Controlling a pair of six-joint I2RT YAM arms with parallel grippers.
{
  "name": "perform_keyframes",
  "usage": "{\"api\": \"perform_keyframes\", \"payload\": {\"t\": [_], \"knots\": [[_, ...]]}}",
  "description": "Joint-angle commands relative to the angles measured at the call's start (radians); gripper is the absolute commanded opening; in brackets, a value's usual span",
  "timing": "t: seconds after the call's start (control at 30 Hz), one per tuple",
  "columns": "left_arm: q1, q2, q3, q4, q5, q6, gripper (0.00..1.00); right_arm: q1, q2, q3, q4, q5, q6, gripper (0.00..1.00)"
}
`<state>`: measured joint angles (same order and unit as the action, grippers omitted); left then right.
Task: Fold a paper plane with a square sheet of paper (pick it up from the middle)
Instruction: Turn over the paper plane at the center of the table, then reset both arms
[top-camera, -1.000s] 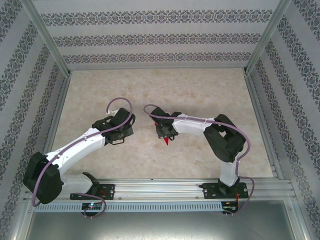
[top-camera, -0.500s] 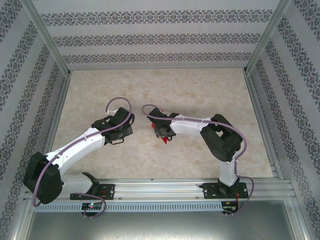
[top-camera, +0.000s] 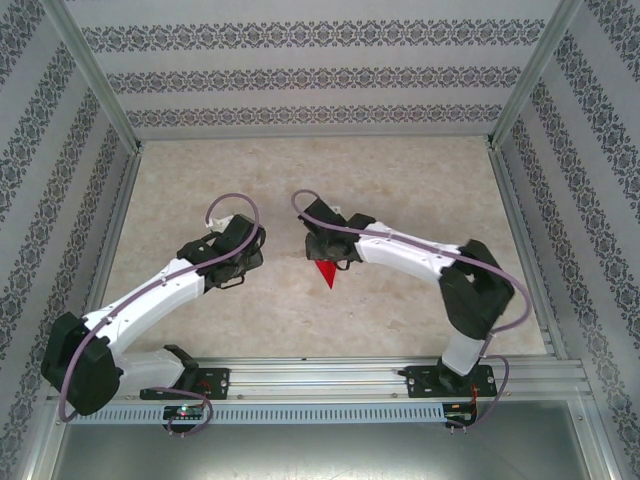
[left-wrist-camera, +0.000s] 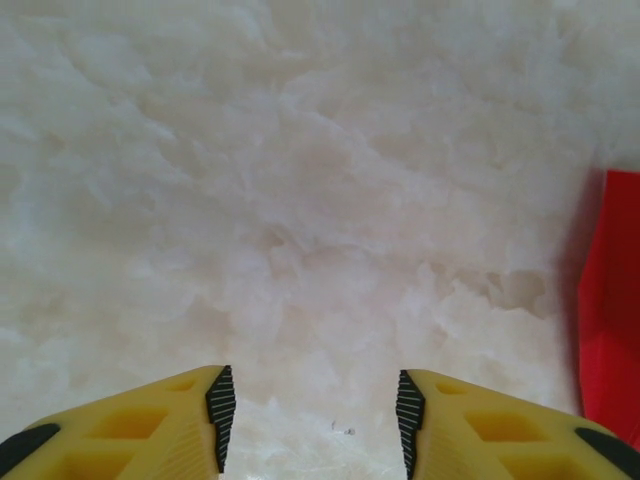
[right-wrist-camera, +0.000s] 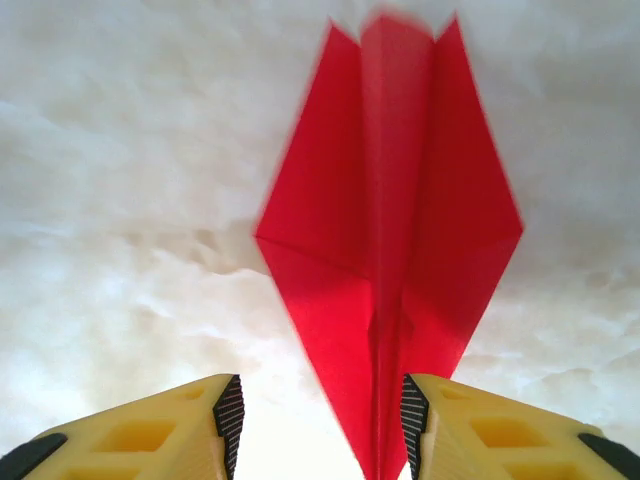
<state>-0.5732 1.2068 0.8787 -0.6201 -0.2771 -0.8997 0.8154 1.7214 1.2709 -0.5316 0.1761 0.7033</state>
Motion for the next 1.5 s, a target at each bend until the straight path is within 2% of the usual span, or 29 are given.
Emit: {"api": "perform_keyframes", "payload": {"t": [0.0,0.13,0.2,0.33,0.4,0.47,0.53,0.6,0.67,0.73,0.8,0.93,1.03,1.1,1.17,1.23,1.27,1.4,1.43,1.47], "knots": [[0.018,-0.052,-0.022,-0.027,-0.083,0.005,0.54,-0.002,-0.111,-0.001,-0.032,0.034,-0.036,0.49],[0.020,-0.083,-0.022,-0.049,-0.175,0.020,0.62,-0.006,-0.288,-0.100,-0.015,0.207,-0.063,0.53],[0.025,-0.091,-0.017,-0.061,-0.235,0.044,0.67,-0.018,-0.390,-0.173,-0.001,0.334,-0.068,0.61],[0.037,-0.102,-0.016,-0.068,-0.424,0.109,0.95,-0.097,-0.606,-0.360,0.114,0.554,-0.153,0.76],[0.051,-0.105,-0.031,-0.036,-0.508,0.148,1.00,-0.159,-0.680,-0.480,0.251,0.615,-0.279,0.85],[0.084,-0.100,-0.043,-0.005,-0.581,0.175,1.00,-0.254,-0.724,-0.586,0.384,0.600,-0.398,0.89],[0.129,-0.087,-0.055,0.025,-0.627,0.206,1.00,-0.370,-0.720,-0.645,0.433,0.529,-0.416,0.95],[0.182,-0.069,-0.087,0.116,-0.644,0.308,1.00,-0.491,-0.683,-0.680,0.477,0.385,-0.431,0.97],[0.219,-0.054,-0.149,0.263,-0.686,0.439,1.00,-0.571,-0.606,-0.696,0.546,0.313,-0.440,0.98],[0.252,-0.051,-0.220,0.447,-0.651,0.585,1.00,-0.622,-0.548,-0.647,0.533,0.233,-0.462,0.97],[0.282,-0.045,-0.297,0.613,-0.566,0.683,1.00,-0.632,-0.500,-0.642,0.619,0.201,-0.526,0.97],[0.324,-0.020,-0.368,0.828,-0.457,0.742,1.00,-0.635,-0.383,-0.736,0.968,0.181,-0.679,0.97],[0.355,0.046,-0.395,0.964,-0.403,0.774,1.00,-0.636,-0.304,-0.764,1.097,0.118,-0.731,0.97],[0.364,0.087,-0.421,1.076,-0.373,0.785,1.00,-0.634,-0.302,-0.748,1.075,0.085,-0.772,0.96],[0.378,0.148,-0.442,1.193,-0.335,0.810,1.00,-0.656,-0.277,-0.823,1.265,0.045,-0.786,0.97],[0.388,0.213,-0.434,1.259,-0.326,0.839,1.00,-0.690,-0.293,-0.873,1.340,0.047,-0.740,0.97],[0.394,0.226,-0.423,1.262,-0.293,0.853,1.00,-0.712,-0.300,-0.896,1.369,-0.002,-0.731,0.97],[0.448,0.298,-0.458,1.418,-0.170,0.873,1.00,-0.732,-0.192,-1.005,1.663,-0.087,-0.736,0.98],[0.456,0.305,-0.460,1.430,-0.153,0.875,1.00,-0.733,-0.170,-1.004,1.694,-0.088,-0.737,0.98],[0.465,0.291,-0.453,1.382,-0.094,0.874,1.00,-0.730,-0.185,-0.986,1.639,-0.069,-0.731,0.98]]}}
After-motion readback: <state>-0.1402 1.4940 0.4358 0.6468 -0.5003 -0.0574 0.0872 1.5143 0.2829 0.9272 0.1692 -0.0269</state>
